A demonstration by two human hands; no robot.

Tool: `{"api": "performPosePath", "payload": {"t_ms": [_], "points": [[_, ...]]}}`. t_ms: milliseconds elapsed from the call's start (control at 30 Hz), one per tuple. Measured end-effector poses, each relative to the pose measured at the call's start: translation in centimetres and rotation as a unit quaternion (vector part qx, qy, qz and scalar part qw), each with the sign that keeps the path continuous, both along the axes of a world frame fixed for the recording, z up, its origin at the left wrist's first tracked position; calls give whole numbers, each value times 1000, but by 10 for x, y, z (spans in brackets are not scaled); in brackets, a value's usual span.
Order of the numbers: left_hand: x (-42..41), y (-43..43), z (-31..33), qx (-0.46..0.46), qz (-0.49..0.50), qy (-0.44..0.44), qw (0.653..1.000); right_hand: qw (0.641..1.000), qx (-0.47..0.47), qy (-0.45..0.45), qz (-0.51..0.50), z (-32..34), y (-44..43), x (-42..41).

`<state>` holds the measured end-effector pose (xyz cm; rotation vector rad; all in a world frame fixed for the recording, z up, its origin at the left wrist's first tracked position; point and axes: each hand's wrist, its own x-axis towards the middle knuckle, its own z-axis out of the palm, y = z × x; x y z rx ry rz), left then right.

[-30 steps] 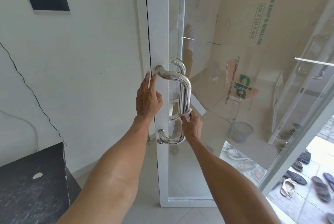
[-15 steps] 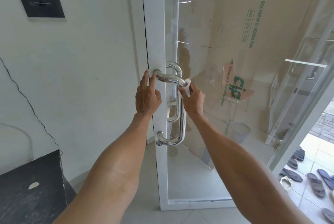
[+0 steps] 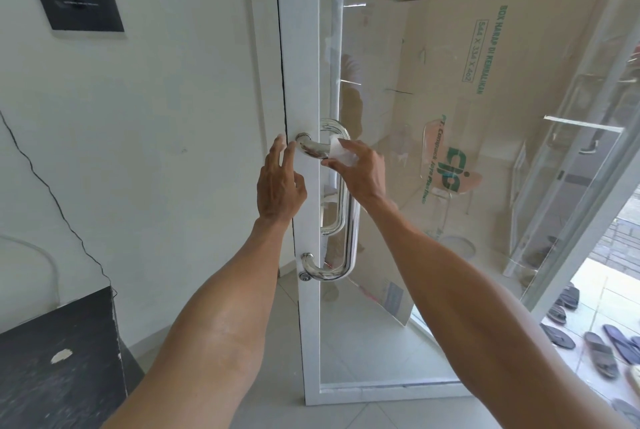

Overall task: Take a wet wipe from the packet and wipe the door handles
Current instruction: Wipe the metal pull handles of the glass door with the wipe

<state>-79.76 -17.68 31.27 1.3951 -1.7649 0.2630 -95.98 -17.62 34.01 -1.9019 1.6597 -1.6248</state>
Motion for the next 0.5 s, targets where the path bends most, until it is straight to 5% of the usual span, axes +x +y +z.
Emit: {"api": "performPosePath", "payload": {"t_ms": [233, 500], "points": [[2, 1, 2, -3, 1, 2, 1000, 992, -14, 124, 25, 13, 0, 19], [-10, 6, 12, -86, -39, 9, 995, 999, -32, 5, 36, 13, 5, 4]]}}
